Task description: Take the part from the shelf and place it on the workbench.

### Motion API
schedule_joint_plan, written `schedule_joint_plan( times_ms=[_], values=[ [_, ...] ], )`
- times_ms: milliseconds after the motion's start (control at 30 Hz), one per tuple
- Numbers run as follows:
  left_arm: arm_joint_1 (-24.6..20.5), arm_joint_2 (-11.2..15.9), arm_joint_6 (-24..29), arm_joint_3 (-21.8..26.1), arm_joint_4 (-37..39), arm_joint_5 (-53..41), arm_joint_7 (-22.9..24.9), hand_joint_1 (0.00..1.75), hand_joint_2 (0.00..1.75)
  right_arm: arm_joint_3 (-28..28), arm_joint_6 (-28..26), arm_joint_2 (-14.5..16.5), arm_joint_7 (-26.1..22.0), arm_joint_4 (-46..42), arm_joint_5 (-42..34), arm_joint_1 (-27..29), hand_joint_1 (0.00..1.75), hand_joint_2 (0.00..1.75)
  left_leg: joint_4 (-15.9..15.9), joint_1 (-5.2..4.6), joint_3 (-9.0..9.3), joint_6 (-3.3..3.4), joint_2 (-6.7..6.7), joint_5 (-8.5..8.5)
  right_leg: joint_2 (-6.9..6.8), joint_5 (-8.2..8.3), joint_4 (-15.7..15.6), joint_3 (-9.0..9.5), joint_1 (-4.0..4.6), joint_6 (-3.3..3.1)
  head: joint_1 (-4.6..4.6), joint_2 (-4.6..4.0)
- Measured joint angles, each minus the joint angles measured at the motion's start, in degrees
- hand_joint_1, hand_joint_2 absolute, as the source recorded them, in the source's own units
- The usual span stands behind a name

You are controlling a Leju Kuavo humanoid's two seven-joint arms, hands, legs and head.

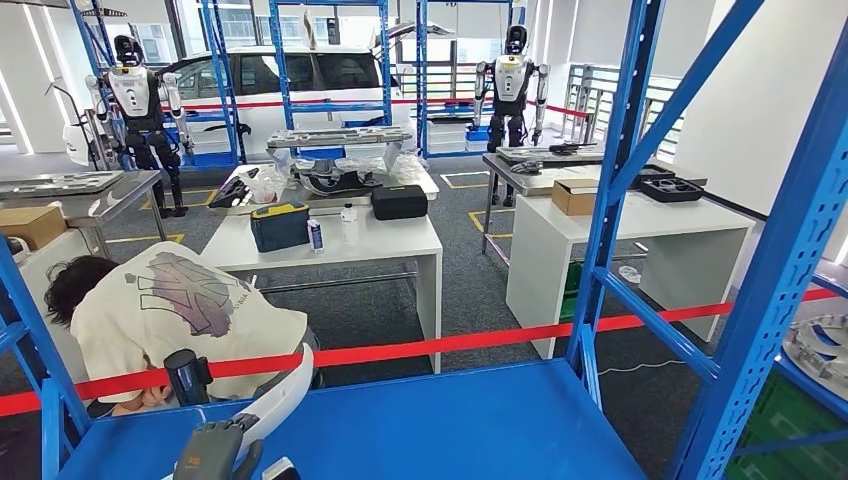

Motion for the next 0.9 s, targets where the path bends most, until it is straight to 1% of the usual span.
schedule_joint_plan(
  times_ms=[333,567,700,800,833,867,900],
  values=[
    [0.3,-1.2,-2.4,-1.3,-8.2,0.5,0.9,1.75,1.75,-0.5,0.0,0.3,-0.1,0.0,0.0,0.0,0.00,0.00,0.0,0.02,0.00,-0.01,0.00,-0.01,0.00,-0.01,0.0,0.00,0.01,0.00,0.00,0.00],
    [0.9,-1.1,-3.3,-3.4,-12.9,1.8,1.6,1.75,1.75,-1.0,0.0,0.4,-0.5,0.0,0.2,-0.1,0.00,0.00,0.1,-0.15,-0.02,0.16,-0.04,-0.12,-0.03,-0.02,0.0,0.04,-0.30,0.17,0.00,0.00],
    [1.1,-0.8,-3.6,-5.0,-15.9,2.4,1.9,1.75,1.75,-1.5,0.0,0.5,-0.8,0.0,0.3,-0.1,0.00,0.00,0.2,-0.49,-0.03,0.51,-0.03,-0.34,-0.02,-0.12,0.0,0.08,-0.54,0.48,0.00,0.00],
    [1.1,-0.6,-3.3,-5.8,-16.9,2.5,1.9,1.75,1.75,-1.6,0.0,0.6,-0.9,0.0,0.4,-0.1,0.00,0.00,0.3,-0.69,-0.01,0.97,-0.04,-0.41,-0.02,-0.12,-0.2,0.20,-0.71,0.96,0.00,0.00],
    [1.2,-0.6,-3.1,-6.1,-17.2,2.5,1.9,1.75,1.75,-1.6,0.0,0.6,-0.9,0.0,0.5,-0.1,0.00,0.00,0.0,-0.54,0.11,1.20,0.01,-0.23,-0.02,-0.23,-0.1,0.21,-0.78,1.13,0.00,0.00],
    [1.2,-0.6,-2.9,-6.3,-17.4,2.6,1.8,1.75,1.75,-1.7,0.0,0.6,-1.0,0.0,0.5,-0.2,0.00,0.00,-0.3,-0.37,0.25,1.44,0.06,-0.01,-0.05,-0.63,0.4,0.02,-0.76,1.31,0.01,0.00],
    [1.2,-0.6,-2.8,-6.5,-17.6,2.7,1.8,1.75,1.75,-1.7,0.0,0.6,-1.0,0.0,0.6,-0.2,0.00,0.00,-0.7,-0.18,0.38,1.68,0.14,0.18,-0.08,-1.66,1.9,-0.64,-0.72,1.46,0.02,0.00]
  ],
)
